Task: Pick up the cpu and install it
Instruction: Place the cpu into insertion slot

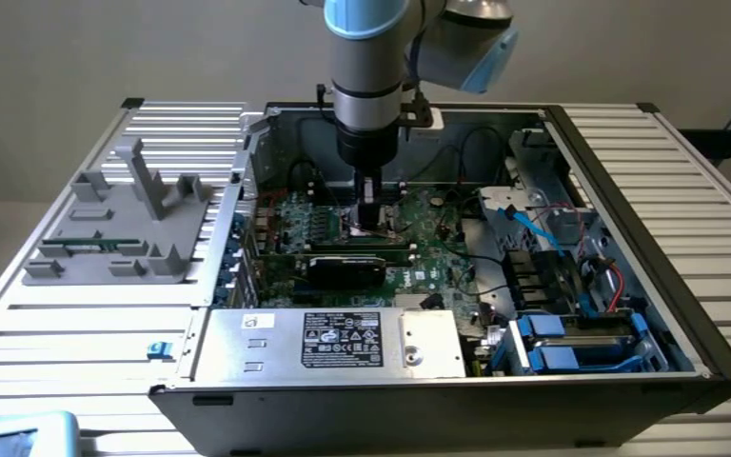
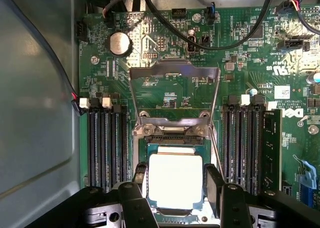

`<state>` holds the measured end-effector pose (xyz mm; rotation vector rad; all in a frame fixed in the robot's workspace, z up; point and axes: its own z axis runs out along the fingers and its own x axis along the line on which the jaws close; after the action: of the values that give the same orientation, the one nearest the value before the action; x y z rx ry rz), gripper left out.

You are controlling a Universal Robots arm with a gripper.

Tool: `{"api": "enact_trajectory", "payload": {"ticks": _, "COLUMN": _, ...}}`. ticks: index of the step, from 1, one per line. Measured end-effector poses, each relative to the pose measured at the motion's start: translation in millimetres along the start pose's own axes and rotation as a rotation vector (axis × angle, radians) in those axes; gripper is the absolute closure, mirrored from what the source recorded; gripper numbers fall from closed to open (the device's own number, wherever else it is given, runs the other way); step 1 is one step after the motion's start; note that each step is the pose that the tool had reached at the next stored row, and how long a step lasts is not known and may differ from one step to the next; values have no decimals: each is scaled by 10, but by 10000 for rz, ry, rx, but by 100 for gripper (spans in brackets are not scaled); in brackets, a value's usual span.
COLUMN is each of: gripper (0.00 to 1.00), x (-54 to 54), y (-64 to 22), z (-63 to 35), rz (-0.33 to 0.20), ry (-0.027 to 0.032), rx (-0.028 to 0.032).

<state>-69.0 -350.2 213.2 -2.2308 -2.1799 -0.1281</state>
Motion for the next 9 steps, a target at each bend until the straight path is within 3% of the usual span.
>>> {"api": "enact_trajectory", "payload": {"ticks": 9, "gripper": 45, "x": -1, "y": -2, "z": 19, "rz": 2, "ry": 17, "rx": 1}}
